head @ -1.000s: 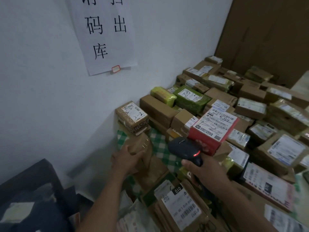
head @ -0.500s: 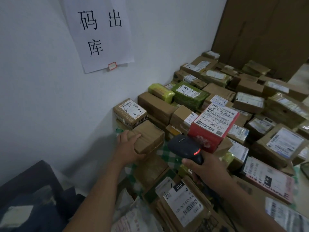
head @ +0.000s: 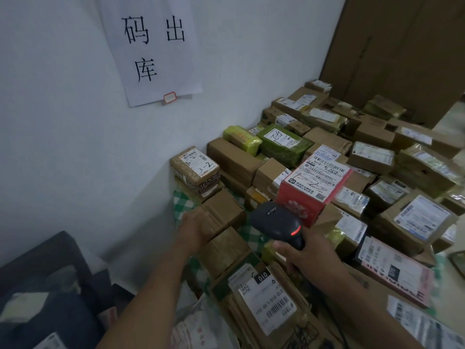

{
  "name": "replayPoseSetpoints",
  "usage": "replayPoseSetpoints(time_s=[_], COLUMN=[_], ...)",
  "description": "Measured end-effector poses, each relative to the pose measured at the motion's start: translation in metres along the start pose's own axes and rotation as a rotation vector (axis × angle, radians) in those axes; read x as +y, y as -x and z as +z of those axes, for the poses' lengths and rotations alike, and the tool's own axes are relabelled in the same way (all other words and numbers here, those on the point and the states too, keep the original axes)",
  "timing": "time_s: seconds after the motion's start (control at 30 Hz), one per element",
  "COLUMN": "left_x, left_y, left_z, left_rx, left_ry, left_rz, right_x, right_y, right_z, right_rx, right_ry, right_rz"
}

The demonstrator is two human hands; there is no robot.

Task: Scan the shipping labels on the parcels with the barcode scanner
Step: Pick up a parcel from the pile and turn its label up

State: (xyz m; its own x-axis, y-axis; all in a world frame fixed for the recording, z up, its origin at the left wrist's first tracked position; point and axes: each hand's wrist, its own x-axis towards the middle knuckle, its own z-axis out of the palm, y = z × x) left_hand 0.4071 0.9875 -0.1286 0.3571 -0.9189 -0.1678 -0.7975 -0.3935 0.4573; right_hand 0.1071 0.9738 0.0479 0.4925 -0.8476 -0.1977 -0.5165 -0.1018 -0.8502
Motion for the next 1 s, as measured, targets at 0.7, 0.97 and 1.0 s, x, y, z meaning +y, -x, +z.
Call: replayPoseSetpoints(time_s=[0.7,0.97,1.0], left_x=[0.269,0.196,0.183], left_y=[0.102,0.129,0.133], left_z=[-0.045,-0.059,-0.061], left_rx=[0.285,0.519,0.520], left_ry=[0.446,0.630,0.660], left_rz=[-0.045,-0.238,-0.267], right_x=[0.020,0.010,0.008], right_y=[0.028,0.009,0.004], right_z=[-0.107,-0.102,-0.096], right_rx=[0.182,0.054,0.020], right_ry=[-0.322,-0.385,-0.371], right_rz=[-0.029,-0.058,-0.044])
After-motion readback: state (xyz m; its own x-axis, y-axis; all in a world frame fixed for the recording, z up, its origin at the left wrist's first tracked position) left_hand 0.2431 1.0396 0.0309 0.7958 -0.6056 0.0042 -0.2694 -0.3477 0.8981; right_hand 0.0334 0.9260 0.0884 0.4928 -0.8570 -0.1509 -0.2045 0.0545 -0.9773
